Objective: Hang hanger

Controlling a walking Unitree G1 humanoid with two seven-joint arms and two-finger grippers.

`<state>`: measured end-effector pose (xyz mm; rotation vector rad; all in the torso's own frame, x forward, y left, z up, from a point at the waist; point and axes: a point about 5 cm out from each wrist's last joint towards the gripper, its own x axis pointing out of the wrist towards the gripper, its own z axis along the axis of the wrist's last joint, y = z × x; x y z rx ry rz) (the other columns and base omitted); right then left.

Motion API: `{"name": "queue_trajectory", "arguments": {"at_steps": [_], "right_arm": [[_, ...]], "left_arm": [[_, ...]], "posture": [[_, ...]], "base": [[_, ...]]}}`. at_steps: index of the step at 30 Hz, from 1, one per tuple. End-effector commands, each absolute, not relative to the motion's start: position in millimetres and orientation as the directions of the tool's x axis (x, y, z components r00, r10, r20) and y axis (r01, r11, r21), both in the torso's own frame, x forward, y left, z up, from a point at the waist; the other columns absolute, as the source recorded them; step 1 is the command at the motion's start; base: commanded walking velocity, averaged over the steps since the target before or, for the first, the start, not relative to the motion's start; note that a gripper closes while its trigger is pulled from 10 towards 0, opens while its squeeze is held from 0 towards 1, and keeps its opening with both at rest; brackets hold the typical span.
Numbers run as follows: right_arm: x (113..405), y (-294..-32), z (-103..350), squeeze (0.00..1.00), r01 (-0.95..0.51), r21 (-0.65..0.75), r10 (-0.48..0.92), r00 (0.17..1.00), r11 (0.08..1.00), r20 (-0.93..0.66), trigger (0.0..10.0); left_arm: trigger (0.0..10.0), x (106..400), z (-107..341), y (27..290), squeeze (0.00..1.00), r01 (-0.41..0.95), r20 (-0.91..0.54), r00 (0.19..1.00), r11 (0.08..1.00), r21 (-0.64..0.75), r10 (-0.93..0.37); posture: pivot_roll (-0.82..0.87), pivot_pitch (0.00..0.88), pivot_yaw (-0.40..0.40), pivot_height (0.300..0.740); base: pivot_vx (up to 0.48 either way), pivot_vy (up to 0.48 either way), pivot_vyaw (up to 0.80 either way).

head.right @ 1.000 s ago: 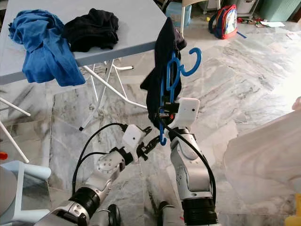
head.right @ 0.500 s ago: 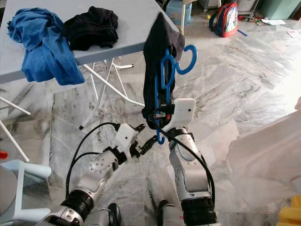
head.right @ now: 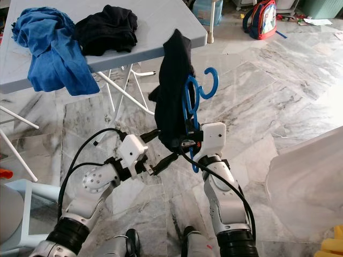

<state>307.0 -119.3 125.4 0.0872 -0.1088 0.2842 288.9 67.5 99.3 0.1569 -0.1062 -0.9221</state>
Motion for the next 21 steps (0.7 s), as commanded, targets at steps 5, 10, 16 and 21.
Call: {"name": "queue_trajectory", "arguments": {"at_steps": [5, 10, 16, 21], "right_arm": [[310.1, -119.2, 134.1, 0.00, -0.289, 0.072, 0.274, 0.946, 0.954, 0.173, 10.0], [310.6, -120.2, 141.0, 0.00, -0.299, 0.010, 0.290, 0.933, 0.954, 0.212, 10.0], [306.8, -139.0, 134.4, 0.00, -0.286, -0.060, 0.292, 0.935, 0.956, 0.203, 10.0], [299.9, -156.8, 125.3, 0.00, -0.304, -0.130, 0.324, 0.930, 0.944, 0.171, 10.0]], "left_arm": [[10.0, 282.1, 87.3, 69.0, 1.00, 0.782, -0.030, 0.615, 0.605, 0.151, -0.788], [10.0, 283.2, 74.9, 84.6, 1.00, 0.721, -0.065, 0.686, 0.666, 0.193, -0.725], [10.0, 285.4, 86.2, 96.0, 1.00, 0.705, -0.049, 0.692, 0.660, 0.258, -0.720], [10.0, 287.5, 94.7, 112.2, 1.00, 0.697, -0.057, 0.684, 0.629, 0.343, -0.727]], "posture": [[-0.13, 0.240, 0.031, 0.740], [-0.13, 0.237, 0.029, 0.740], [-0.13, 0.240, 0.028, 0.740], [-0.12, 0.242, 0.031, 0.740]], "base": [[0.000, 0.000, 0.00], [0.000, 0.000, 0.00], [0.000, 0.000, 0.00], [0.000, 0.000, 0.00]]}}
